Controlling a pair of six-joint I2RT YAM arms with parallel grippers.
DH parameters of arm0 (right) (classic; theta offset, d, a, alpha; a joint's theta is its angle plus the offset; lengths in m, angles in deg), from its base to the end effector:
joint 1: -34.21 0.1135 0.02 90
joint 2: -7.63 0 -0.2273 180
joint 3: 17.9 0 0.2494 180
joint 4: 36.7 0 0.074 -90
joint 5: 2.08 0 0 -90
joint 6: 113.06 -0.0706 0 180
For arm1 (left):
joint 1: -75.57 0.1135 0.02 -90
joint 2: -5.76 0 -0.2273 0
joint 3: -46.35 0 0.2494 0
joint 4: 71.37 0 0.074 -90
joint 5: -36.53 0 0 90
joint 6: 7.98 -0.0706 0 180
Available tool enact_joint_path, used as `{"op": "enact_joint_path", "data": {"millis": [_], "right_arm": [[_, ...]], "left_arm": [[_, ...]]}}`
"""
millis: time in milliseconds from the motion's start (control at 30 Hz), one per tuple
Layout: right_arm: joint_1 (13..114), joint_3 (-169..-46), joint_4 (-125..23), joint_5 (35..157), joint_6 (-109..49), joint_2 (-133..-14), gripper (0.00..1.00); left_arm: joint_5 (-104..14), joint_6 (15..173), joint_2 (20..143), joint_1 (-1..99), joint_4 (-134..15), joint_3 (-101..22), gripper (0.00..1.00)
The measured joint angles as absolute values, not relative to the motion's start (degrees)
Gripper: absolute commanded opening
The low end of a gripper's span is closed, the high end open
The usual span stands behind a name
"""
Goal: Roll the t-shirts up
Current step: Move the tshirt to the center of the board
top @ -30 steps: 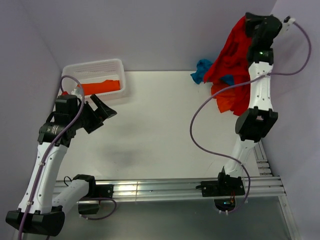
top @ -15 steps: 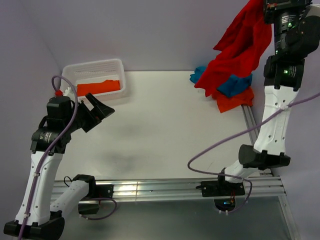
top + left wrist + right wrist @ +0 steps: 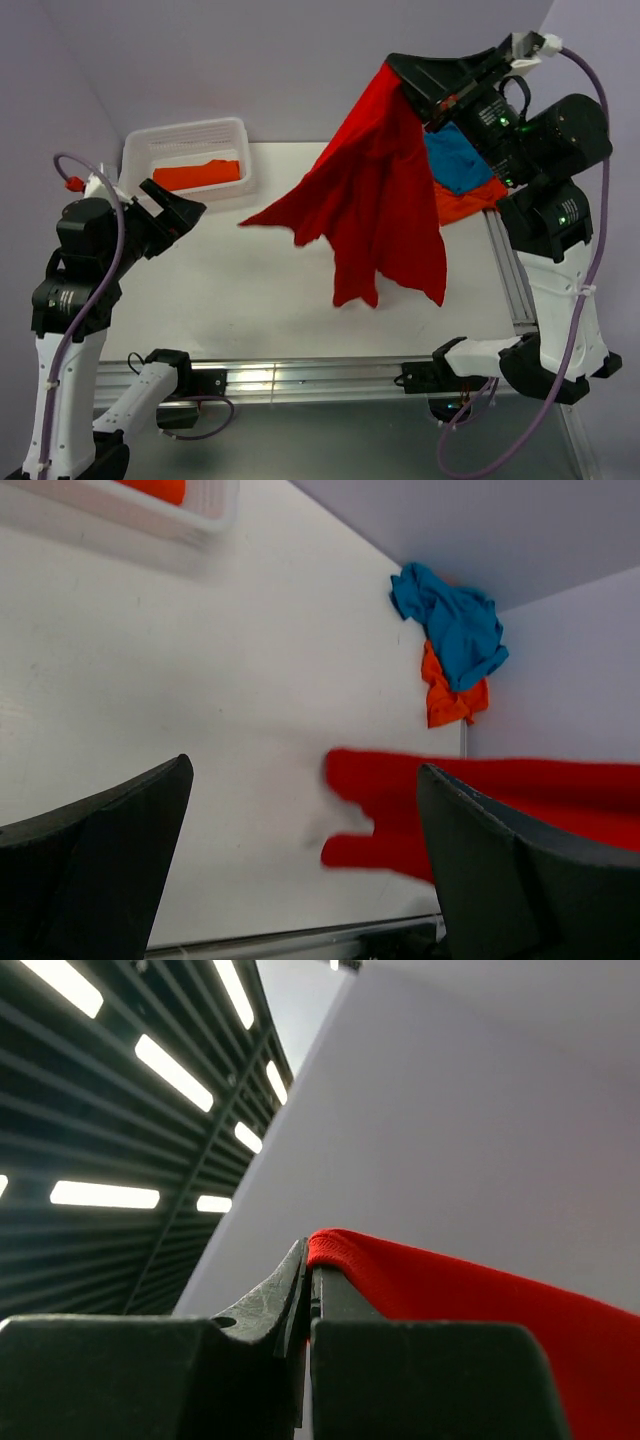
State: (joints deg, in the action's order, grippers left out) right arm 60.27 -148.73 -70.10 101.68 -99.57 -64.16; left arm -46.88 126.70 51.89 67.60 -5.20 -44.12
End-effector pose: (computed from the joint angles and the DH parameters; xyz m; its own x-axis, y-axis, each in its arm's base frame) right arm 0.1775 0.1055 0.6050 -0.5116 0.8012 -0.3104 -0.5225 -0.0033 0.8526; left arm 0.1718 -0.0322 0.3981 -0.4329 -0.6447 -0.6300 -0.0860 0.7253 -0.6831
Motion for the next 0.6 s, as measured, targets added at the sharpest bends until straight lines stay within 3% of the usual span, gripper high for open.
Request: {"op": "enact_joint_path", "data": {"millis": [33,67,100,167,200,400,600], "right_arm": [[61.96,-150.3,-71.33,102.1,-99.26,-65.19,0.0],[63.07,-151.9,-72.51,102.69,-98.89,-66.46,0.1],[63.75,-152.62,-73.38,103.78,-98.52,-67.46,0.47],[64.23,-151.09,-75.31,106.21,-97.3,-67.96,0.61],[64.23,-149.91,-76.62,107.26,-96.47,-68.01,0.73],[64.12,-139.35,-91.09,105.51,-83.79,-70.17,0.76],[56.34,-124.16,-96.14,94.75,-73.95,-70.46,0.68]], "left_arm": [[-47.82,126.7,51.13,67.6,-5.2,-44.58,0.99],[-48.61,126.72,50.38,67.6,-5.23,-44.89,0.99],[-49.09,126.72,49.82,67.6,-5.23,-45.0,1.0],[-50.1,126.75,48.35,67.6,-5.23,-45.34,1.0],[-50.4,126.75,48.02,67.6,-5.25,-45.54,0.99],[-50.95,126.7,48.83,67.6,-5.23,-45.69,0.99],[-50.64,126.62,49.84,67.6,-5.25,-45.69,0.99]]}}
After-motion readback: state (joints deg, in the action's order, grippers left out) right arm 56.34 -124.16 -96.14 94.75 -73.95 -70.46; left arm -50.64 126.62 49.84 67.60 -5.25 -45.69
